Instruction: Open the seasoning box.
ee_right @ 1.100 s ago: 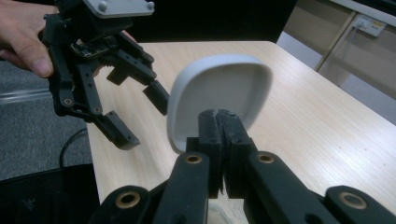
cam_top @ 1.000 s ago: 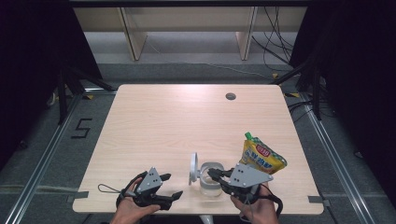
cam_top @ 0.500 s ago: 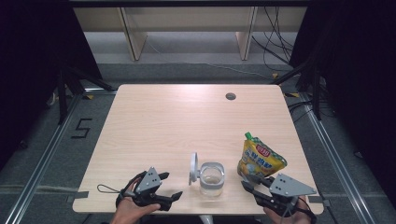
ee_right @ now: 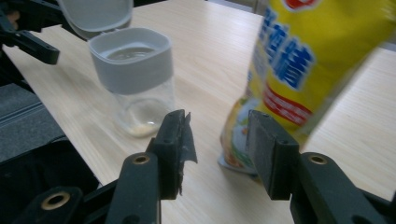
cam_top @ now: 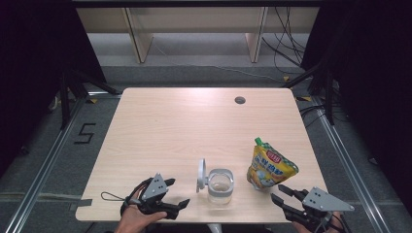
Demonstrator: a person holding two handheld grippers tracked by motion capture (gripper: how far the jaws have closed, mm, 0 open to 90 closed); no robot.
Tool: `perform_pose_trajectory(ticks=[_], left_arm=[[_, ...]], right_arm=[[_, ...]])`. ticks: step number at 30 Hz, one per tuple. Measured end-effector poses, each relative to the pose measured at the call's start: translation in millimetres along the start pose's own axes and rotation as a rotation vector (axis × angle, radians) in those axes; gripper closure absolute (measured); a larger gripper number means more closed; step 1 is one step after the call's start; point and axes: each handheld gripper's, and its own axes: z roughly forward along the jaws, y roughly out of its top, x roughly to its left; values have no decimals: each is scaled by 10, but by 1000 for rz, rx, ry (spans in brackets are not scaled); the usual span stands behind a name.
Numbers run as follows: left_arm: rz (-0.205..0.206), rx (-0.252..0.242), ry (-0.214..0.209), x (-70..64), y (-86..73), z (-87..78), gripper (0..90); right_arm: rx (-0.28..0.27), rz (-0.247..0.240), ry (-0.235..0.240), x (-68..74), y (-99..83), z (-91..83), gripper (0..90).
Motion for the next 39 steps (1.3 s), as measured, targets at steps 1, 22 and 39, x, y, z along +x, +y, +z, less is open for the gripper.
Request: perform_pose_trajectory(ticks=[1,22,39], left_arm=[[-22,-18,-10,-17,-1,10,164],[-15,-20,-17,-27,1,34,173],[-16,-11,-4,-7,13,55,185]], right_arm=[[1,7,-10,-12,-19,-22,584],[59,100,-96,-251,-245,94,351],[-13,112,-94,-321,-249,353,158]])
